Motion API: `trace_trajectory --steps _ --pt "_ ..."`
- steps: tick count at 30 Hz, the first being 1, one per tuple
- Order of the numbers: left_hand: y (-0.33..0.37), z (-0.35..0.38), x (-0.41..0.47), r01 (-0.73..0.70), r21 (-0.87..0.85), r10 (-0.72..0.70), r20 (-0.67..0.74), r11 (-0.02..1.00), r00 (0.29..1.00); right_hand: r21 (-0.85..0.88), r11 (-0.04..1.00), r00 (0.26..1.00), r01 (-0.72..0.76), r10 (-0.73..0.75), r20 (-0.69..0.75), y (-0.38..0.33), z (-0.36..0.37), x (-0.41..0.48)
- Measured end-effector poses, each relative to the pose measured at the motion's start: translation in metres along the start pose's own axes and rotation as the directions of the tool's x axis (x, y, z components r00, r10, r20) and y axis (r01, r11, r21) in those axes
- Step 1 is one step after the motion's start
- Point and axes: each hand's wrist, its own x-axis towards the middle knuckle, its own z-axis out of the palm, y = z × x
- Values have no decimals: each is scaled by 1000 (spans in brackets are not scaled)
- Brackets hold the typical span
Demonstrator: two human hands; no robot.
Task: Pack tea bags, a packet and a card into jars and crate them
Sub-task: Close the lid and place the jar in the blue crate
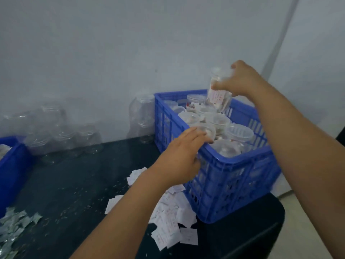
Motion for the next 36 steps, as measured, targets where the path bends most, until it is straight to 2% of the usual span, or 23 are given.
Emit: trace_trajectory --steps 3,5,8,13,15,17,21,24,26,28,30,31,33,36 --pt "-5 12 1 -25 -50 20 -95 998 995 -93 984 986 -153 158 58 26 17 27" --pt "-10 17 0 -40 -91 29 -115 995 993 -54 971 971 -234 237 44 42 23 43" --pt "-17 22 2 -37 -138 22 -108 990 994 -23 956 955 -293 294 48 56 22 63" --pt "-21 28 5 -38 -155 19 -122 987 992 -187 924 930 -334 356 96 64 34 70" --pt "-22 30 5 -30 -160 10 -121 987 993 -173 914 904 -368 395 164 69 52 64" --pt "-23 33 4 -23 -159 4 -119 987 993 -88 899 863 -429 437 256 79 70 57" --pt "-26 33 4 -32 -169 12 -118 985 993 -30 857 729 -514 455 510 95 82 58" --pt "-28 34 5 -36 -181 13 -126 983 992 55 820 691 -569 442 572 97 83 62" --pt "-28 35 5 -35 -184 11 -128 982 992 7 850 735 -527 452 506 94 85 62" --pt "-28 34 6 -35 -189 12 -117 981 993 -138 907 840 -399 421 342 90 81 62" --pt "-28 32 6 -33 -193 15 -91 981 996 -233 944 939 -235 282 197 75 71 61" --pt "-28 30 6 -29 -194 14 -79 981 997 -236 959 966 -154 197 170 63 64 59" --pt "-28 27 5 -17 -195 6 -57 981 998 -229 973 981 14 31 190 30 52 50" --pt "-20 24 1 -9 -181 -1 -55 983 998 -130 965 946 230 -190 261 -26 42 14"
